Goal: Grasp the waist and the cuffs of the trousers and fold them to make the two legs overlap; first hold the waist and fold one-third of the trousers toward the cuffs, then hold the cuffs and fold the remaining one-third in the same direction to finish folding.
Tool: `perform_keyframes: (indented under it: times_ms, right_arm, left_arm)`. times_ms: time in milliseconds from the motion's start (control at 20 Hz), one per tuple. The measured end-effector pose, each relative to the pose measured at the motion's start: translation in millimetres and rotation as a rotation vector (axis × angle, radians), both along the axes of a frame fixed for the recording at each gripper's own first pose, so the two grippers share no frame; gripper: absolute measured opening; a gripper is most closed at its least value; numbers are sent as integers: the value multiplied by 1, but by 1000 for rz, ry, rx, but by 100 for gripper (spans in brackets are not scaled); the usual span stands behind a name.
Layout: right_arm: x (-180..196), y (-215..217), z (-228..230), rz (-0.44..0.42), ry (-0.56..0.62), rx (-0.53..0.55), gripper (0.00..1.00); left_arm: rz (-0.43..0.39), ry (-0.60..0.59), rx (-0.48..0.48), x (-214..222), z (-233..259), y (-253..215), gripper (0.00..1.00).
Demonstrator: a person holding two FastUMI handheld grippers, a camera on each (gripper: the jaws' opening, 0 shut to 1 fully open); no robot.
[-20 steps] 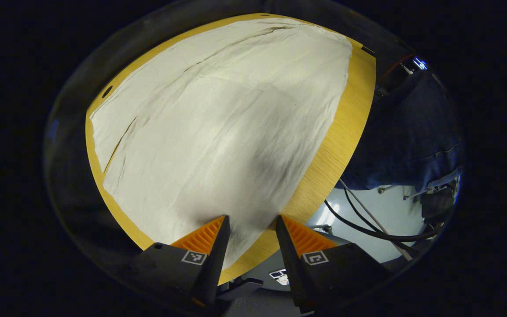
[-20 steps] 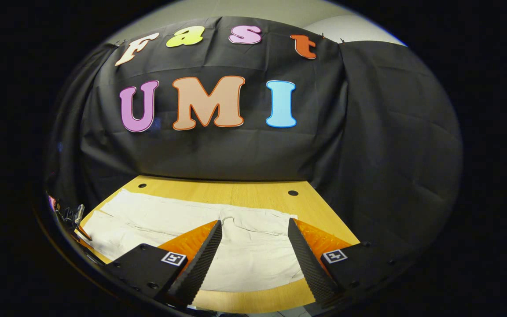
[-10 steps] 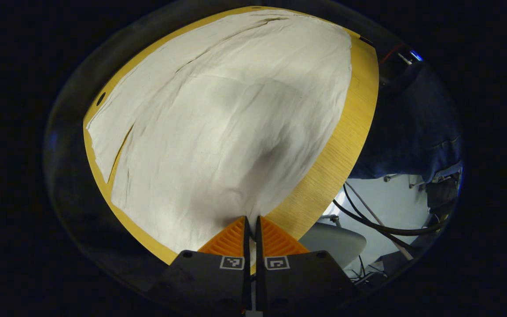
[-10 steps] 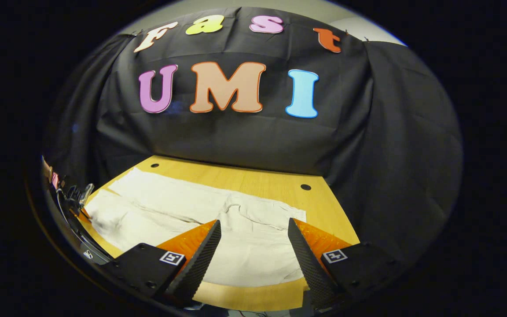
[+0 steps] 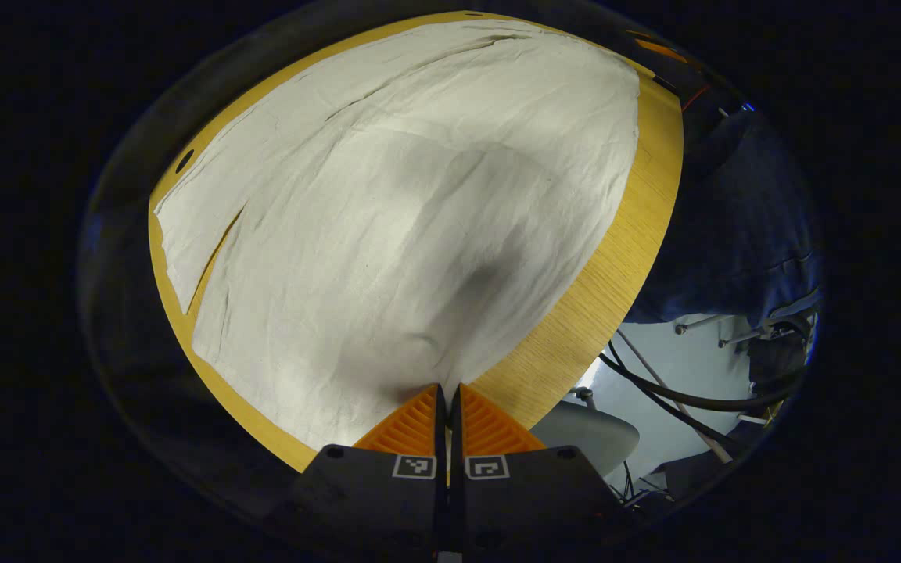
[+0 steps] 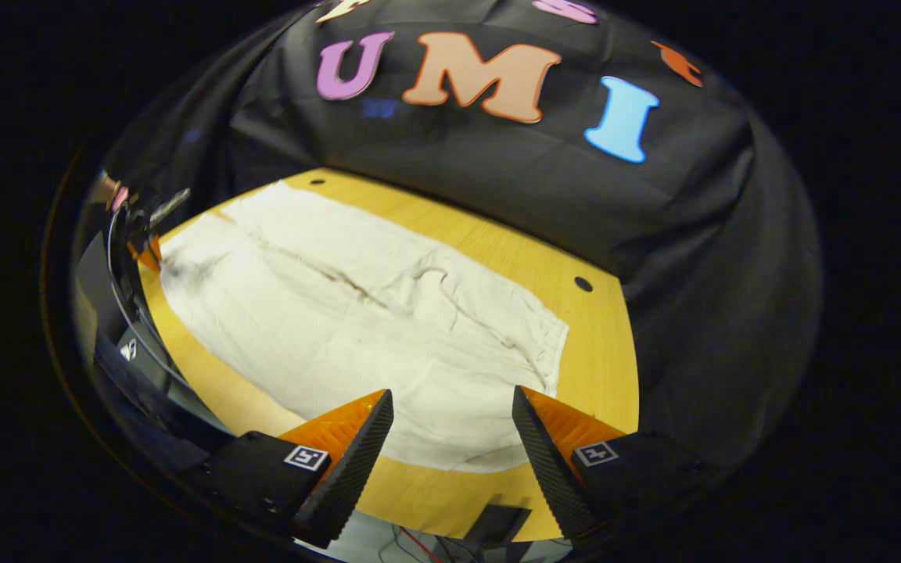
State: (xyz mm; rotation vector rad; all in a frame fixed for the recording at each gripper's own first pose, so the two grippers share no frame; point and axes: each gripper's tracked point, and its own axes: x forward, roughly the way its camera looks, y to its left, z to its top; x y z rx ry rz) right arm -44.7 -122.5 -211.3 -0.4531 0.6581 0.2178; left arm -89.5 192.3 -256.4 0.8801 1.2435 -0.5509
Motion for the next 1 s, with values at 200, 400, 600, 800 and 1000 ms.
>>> perform_keyframes:
  times_ms: [200, 400, 600, 800, 1000]
  right_arm:
    - [-12, 3, -50, 167, 171, -114, 98]
    - [-16, 8, -89, 285, 297, -184, 99]
    - [-19, 6, -117, 366, 441, -235, 97]
    - [-18, 2, -131, 387, 544, -246, 86]
    - [-13, 1, -134, 374, 593, -228, 73]
  left_arm:
    - [23, -1, 3, 1, 0, 0, 0]
    - [16, 2, 23, 1, 0, 0, 0]
    - [23, 2, 36, 1, -1, 0, 0]
    - [25, -2, 45, 0, -2, 0, 0]
    - [30, -1, 43, 0, -2, 1, 0]
